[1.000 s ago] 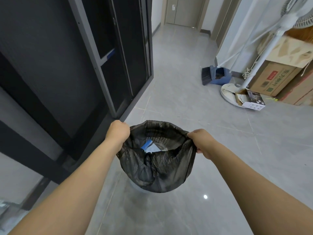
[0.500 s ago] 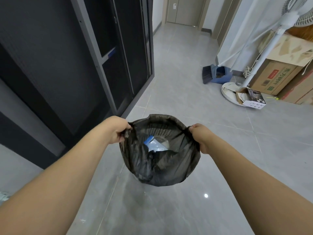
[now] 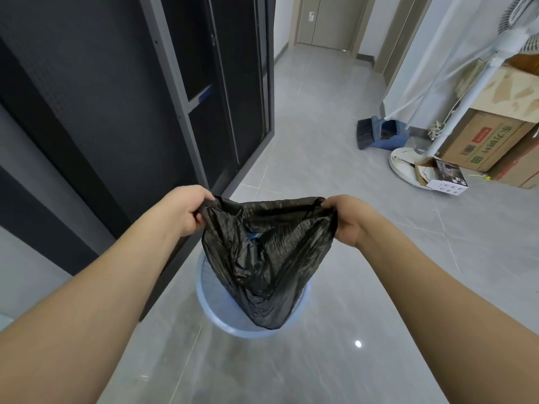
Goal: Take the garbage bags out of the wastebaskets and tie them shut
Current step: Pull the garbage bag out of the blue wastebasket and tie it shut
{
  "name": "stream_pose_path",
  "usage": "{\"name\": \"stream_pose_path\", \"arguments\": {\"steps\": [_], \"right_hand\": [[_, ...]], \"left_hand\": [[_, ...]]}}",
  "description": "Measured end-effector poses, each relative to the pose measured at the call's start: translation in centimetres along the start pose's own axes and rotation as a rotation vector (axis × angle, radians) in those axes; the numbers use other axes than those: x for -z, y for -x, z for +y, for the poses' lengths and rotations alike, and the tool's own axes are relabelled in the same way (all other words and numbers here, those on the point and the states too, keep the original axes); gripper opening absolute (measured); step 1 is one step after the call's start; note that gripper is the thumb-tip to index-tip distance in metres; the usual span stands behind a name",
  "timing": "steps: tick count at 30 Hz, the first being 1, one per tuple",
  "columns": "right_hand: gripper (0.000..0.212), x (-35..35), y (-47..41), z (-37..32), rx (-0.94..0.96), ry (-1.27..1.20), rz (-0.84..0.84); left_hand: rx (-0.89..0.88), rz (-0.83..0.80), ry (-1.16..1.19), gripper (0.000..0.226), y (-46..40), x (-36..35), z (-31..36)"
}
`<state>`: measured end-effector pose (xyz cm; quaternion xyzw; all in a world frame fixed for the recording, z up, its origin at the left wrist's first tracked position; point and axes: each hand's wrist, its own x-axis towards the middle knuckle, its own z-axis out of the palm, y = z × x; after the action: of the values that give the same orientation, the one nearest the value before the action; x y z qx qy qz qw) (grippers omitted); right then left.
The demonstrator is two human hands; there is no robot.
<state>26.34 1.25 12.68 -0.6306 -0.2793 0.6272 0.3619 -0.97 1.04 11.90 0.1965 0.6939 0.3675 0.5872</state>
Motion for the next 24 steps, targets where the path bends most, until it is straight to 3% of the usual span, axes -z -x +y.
{"name": "stream_pose_path", "arguments": {"steps": [3, 6, 15, 20, 24], "right_hand": [[0.036, -0.1, 0.4, -0.7, 0.019, 0.04, -0.018], [0.039, 0.0, 1.5, -2.2, 0.061, 0.033, -0.06], [0.02, 2.2, 5.8, -8.9, 0.291, -0.021, -0.005], [0.021, 6.8, 8.2, -9.8, 0.409, -0.027, 0.101], [0.019, 10.7, 8.5, -7.8, 0.41, 0.0, 0.187]], "left_hand": [[-0.16, 0.087, -0.176, 0.002, 0.8, -0.6, 1.0], [-0.325, 0.106, -0.227, 0.015, 2.4, -2.1, 2.5], [-0.574, -0.055, -0.078, 0.013, 8.7, -8.2, 7.7], [-0.502, -0.291, 0.025, 0.014, 11.2, -13.7, 8.3], [-0.383, -0.427, -0.037, 0.01, 12.7, -18.8, 6.0]]}}
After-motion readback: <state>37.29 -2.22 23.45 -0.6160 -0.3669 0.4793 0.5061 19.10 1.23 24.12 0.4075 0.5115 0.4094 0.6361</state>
